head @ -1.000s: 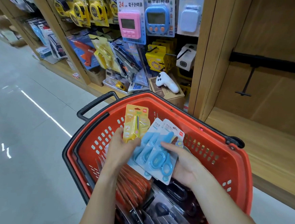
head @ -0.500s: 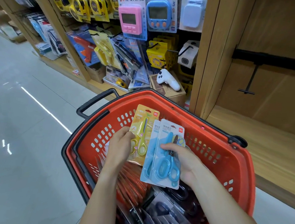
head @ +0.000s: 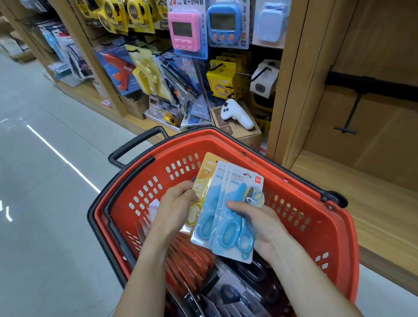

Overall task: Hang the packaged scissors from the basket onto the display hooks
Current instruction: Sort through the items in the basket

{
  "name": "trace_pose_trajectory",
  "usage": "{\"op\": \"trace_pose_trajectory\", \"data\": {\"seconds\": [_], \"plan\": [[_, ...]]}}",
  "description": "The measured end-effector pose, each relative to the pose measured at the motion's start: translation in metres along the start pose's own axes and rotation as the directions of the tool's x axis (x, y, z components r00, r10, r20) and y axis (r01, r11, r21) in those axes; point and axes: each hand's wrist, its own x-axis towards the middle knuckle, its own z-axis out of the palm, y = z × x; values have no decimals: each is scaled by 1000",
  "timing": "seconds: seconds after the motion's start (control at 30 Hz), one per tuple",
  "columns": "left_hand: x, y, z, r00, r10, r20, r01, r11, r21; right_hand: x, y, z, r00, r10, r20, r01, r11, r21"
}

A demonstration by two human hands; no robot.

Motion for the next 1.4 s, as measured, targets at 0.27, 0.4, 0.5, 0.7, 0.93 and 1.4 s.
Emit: {"op": "trace_pose_trajectory", "data": {"seconds": [0.27, 0.4, 0.5, 0.7, 0.93, 1.4], "plan": [[-5, 6, 0, 989, 75, 126, -58, 990, -131, -16, -16, 3, 995, -96, 35, 93, 993, 79], [-17, 16, 1, 987, 116, 109, -78, 949, -305, -42, -41, -5, 983, -180, 43, 175, 979, 103], [-29, 31, 2, 990, 119, 76, -76, 902, -424, -74, -62, -19, 956, -291, 23, 289, 954, 77], [-60, 73, 31, 973, 195, 120, -107, 851, -515, -139, -101, -50, 925, -380, 7, 378, 922, 87], [-114, 139, 107, 884, 371, 285, -170, 822, -544, -218, -138, -88, 855, -514, -72, 515, 857, 2], [-241, 230, 257, 568, 448, 691, -128, 877, -464, -347, -190, -189, 568, -754, -330, 709, 652, -269]]}}
